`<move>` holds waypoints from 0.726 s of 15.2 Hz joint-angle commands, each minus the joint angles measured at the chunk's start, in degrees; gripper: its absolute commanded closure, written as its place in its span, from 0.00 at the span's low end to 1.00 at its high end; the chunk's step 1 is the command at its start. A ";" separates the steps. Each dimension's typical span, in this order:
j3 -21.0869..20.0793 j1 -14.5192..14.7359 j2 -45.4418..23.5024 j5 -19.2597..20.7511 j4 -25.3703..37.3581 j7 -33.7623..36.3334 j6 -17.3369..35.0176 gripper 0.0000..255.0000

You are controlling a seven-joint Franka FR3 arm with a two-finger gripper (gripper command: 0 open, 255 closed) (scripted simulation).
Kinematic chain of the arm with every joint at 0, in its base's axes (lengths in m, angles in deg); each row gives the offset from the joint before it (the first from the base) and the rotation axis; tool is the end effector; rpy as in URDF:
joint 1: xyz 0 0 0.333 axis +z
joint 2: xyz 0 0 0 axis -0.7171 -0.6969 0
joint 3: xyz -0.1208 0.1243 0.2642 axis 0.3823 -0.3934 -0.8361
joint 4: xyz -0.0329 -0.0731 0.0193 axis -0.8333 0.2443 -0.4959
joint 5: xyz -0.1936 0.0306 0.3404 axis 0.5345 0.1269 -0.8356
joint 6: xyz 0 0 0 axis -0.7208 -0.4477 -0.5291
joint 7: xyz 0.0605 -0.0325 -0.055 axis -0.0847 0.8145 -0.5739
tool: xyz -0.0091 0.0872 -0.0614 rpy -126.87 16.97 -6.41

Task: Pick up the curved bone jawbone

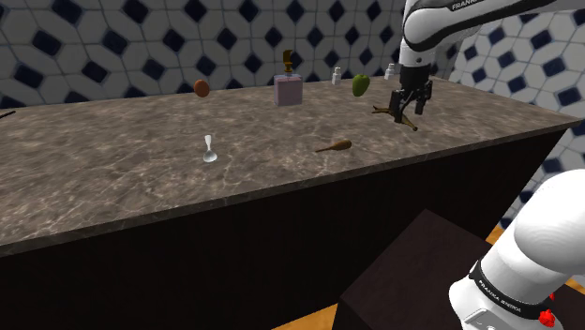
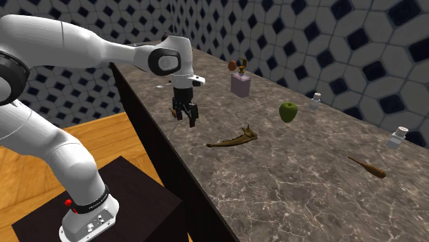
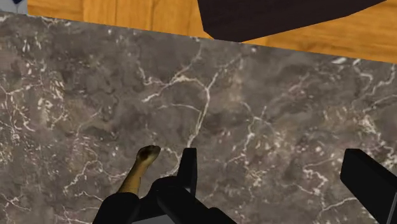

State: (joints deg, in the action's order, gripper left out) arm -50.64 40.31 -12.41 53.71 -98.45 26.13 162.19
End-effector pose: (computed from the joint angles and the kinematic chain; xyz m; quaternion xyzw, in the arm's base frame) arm 0.4033 -0.1698 0.4923 0.9918 -0.1043 -0.0519 0.0532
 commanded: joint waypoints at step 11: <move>8.02 -4.18 -22.37 -5.35 17.87 -8.30 9.33 0.00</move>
State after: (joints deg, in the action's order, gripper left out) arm -43.19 36.63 -32.91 49.12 -82.14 18.67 170.84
